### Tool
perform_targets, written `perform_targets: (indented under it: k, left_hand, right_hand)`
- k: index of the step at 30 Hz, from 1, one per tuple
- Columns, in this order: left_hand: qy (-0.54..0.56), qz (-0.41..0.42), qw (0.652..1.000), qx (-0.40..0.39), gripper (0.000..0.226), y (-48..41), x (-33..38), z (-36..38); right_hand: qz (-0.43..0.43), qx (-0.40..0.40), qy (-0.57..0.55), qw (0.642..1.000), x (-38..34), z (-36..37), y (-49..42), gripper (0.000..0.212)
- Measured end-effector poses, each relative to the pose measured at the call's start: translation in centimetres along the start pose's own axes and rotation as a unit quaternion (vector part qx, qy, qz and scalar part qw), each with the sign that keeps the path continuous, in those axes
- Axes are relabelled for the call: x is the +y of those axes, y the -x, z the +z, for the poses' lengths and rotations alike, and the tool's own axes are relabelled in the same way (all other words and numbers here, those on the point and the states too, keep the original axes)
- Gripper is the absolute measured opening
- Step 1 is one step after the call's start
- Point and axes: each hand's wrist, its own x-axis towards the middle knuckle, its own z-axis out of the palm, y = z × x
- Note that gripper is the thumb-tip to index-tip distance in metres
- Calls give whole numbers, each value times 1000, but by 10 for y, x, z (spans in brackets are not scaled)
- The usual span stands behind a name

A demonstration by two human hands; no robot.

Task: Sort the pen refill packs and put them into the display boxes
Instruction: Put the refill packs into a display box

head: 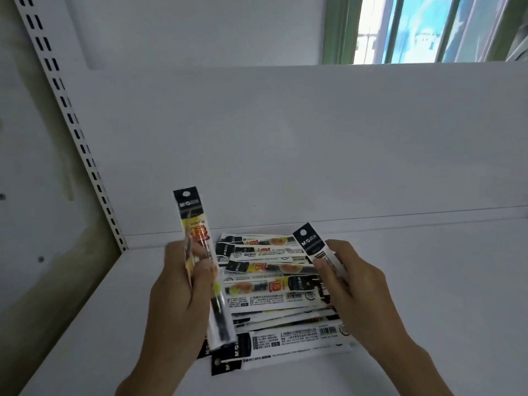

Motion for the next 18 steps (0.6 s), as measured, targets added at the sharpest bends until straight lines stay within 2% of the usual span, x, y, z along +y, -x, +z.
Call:
perform_targets:
  k: [3,5,6,9,11,14,16,18]
  left_hand:
    - [69,-6,998,-7,31,7,32,12]
    - [119,-55,991,-13,43,-4,47,26]
    - [144,-92,985,-13,43,-9,43,35]
    - [193,-184,961,-79,35,-10,42,61]
    - [233,-168,951,-119,25,6,85,92]
    - [282,-154,937,-135,9,50,120,134]
    - [306,-177,918,-182,18,66,134,174]
    - [301,-160,917,-208,29,87,154,212]
  right_hand:
    - [9,24,22,999,11,-18,5,26]
    - [15,35,39,998,20,-33,10,22]
    - [20,39,50,998,25,-41,13,20]
    - [53,44,61,996,41,-70,29,15]
    - [91,47,60,993,52,-96,42,11]
    - [149,62,74,984,71,-145,66,21]
    - [176,73,101,976,86,-182,84,25]
    - [203,85,125,967,102,-219,104,23]
